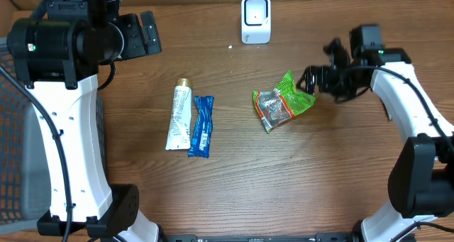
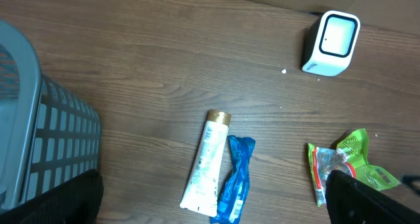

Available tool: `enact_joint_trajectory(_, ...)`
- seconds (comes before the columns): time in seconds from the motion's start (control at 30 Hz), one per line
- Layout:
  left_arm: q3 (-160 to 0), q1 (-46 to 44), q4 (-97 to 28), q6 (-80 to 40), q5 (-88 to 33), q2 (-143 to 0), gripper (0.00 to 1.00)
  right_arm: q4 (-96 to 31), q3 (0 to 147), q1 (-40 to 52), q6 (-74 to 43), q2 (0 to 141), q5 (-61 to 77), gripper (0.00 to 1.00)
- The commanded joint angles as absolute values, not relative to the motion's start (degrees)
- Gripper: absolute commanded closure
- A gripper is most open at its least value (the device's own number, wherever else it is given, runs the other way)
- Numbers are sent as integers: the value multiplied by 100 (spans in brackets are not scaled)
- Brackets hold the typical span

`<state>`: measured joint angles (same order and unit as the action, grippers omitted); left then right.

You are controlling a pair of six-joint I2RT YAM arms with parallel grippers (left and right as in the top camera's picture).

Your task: Scan the item barcode

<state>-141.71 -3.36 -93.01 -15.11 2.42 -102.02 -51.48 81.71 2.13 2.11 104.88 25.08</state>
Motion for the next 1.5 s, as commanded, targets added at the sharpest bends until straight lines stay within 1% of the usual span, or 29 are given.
enact_joint_trajectory(0.0, -14156, -340, -9279, -1588, 298, -10193, 0, -4770, 8274, 222, 1138, 10355, 2611, 0)
enact_joint_trajectory(0.1, -14156, -340, -9282, -1588, 298, -10193, 0, -4501, 8256, 320, 1514, 10475, 2877, 0)
enact_joint_trajectory(0.37, -14156, -340, -9279, -1588, 298, -10193, 0, -4309, 8256, 611, 1529, 11179, 2985, 1)
enact_joint_trajectory(0.43, -14156, -340, -9282, -1588, 298, -10193, 0, -4320, 8256, 659, 1527, 11397, 2987, 3)
enact_joint_trajectory(0.67, -14156, -340, -9279, -1588, 298, -10193, 0, -4659, 8254, 674, 1527, 11887, 3076, 12)
enact_joint_trajectory(0.77, -14156, -340, -9282, -1588, 298, -10193, 0, -4768, 8215, 676, 1529, 11928, 3409, 20)
enact_joint_trajectory(0.8, -14156, -340, -9282, -1588, 298, -10193, 0, -4768, 8147, 681, 1527, 11928, 3559, 26)
enact_joint_trajectory(0.83, -14156, -340, -9279, -1588, 298, -10193, 0, -4764, 8108, 681, 1527, 11935, 3581, 28)
enact_joint_trajectory(0.97, -14156, -340, -9282, -1588, 298, -10193, 0, -4641, 7972, 709, 1525, 11968, 3594, 30)
enact_joint_trajectory(1.03, -14156, -340, -9282, -1588, 298, -10193, 0, -4504, 7894, 716, 1490, 11970, 3594, 32)
enact_joint_trajectory(1.33, -14156, -340, -9279, -1588, 298, -10193, 0, -3857, 7618, 773, 1175, 11972, 3618, 32)
enact_joint_trajectory(1.4, -14156, -340, -9279, -1588, 298, -10193, 0, -3817, 7618, 823, 1175, 11972, 3616, 37)
enact_joint_trajectory(1.43, -14156, -340, -9282, -1588, 298, -10193, 0, -3800, 7618, 856, 1175, 11972, 3616, 42)
enact_joint_trajectory(1.47, -14156, -340, -9279, -1588, 298, -10193, 0, -3782, 7618, 888, 1173, 11972, 3616, 50)
